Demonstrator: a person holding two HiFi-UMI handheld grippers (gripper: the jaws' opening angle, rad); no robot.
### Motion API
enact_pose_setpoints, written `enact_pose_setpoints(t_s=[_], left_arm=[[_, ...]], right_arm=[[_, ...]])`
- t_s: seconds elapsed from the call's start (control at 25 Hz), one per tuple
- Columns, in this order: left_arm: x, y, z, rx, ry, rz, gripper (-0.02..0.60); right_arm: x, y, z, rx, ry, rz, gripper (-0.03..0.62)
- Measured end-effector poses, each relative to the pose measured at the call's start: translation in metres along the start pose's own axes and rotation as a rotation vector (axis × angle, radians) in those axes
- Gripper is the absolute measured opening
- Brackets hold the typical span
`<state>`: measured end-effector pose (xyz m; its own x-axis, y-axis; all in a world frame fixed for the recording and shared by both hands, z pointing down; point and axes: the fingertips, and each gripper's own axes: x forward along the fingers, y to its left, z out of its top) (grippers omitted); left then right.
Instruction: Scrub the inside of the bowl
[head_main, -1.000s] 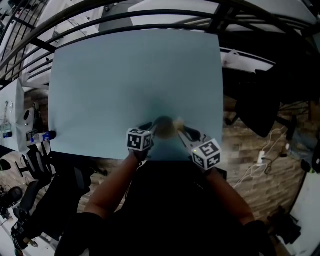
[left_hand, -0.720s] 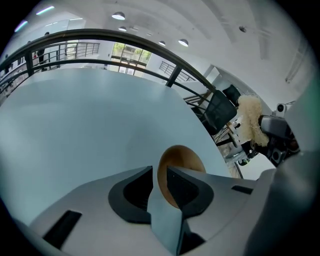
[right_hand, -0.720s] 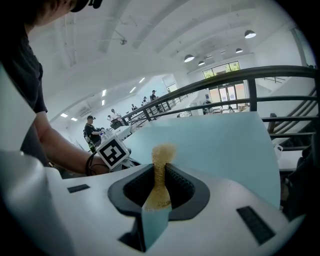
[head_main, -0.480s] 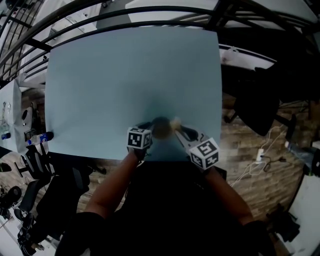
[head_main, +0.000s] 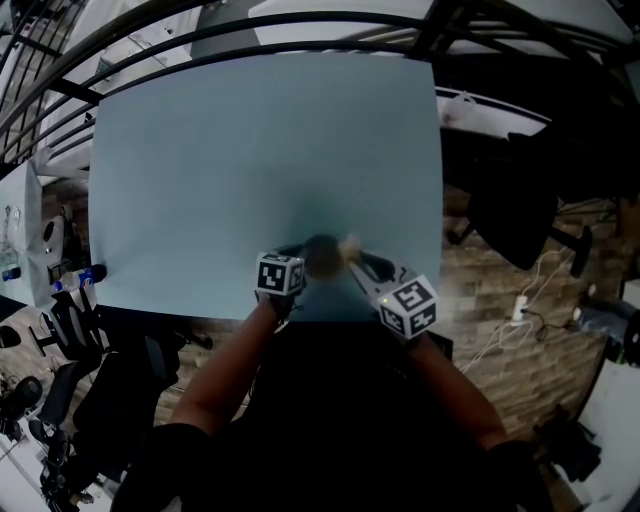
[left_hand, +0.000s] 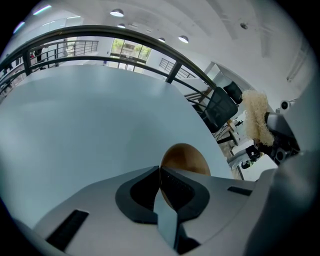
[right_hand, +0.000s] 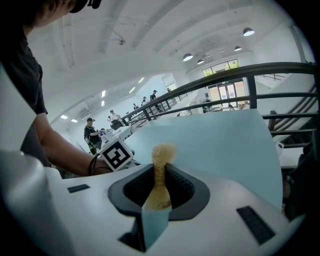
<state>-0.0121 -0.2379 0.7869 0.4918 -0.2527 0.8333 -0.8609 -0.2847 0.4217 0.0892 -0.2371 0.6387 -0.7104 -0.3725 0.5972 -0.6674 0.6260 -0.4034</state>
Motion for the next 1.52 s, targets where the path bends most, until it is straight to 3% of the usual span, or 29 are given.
enact_pose_setpoints(t_s=[0.32,0.64,0.76,1.0,1.2,1.52], left_arm=[[-0.025,-0.012,0.012,-0.006,-0.05,-0.015,0.009],[-0.071,-0.02,0.021,0.067,-0.111,0.052,0.009],[-0.089,-0.029,0.023,0.062,-0.134,0.038,0.009],[-0.125,-0.042,0.024,0.082,-0.179,0.015,0.009],[-0.151,-0.048,0.02,0.1,-0.22,-0.013,0.009],[-0.194,-0.051,0.021,0.183,-0.323,-0.009,0.011]], right_arm=[[-0.002,0.01,0.005,-0.021,-0.011,-0.017,0.069],[0.006,0.037,0.014,-0.094,-0.031,-0.068,0.071],[0.012,0.05,0.012,-0.143,-0.025,-0.106,0.071],[0.028,0.083,0.008,-0.198,0.081,-0.151,0.071],[0.044,0.106,0.009,-0.318,0.15,-0.192,0.069],[0.056,0.152,-0.006,-0.358,0.24,-0.086,0.067]])
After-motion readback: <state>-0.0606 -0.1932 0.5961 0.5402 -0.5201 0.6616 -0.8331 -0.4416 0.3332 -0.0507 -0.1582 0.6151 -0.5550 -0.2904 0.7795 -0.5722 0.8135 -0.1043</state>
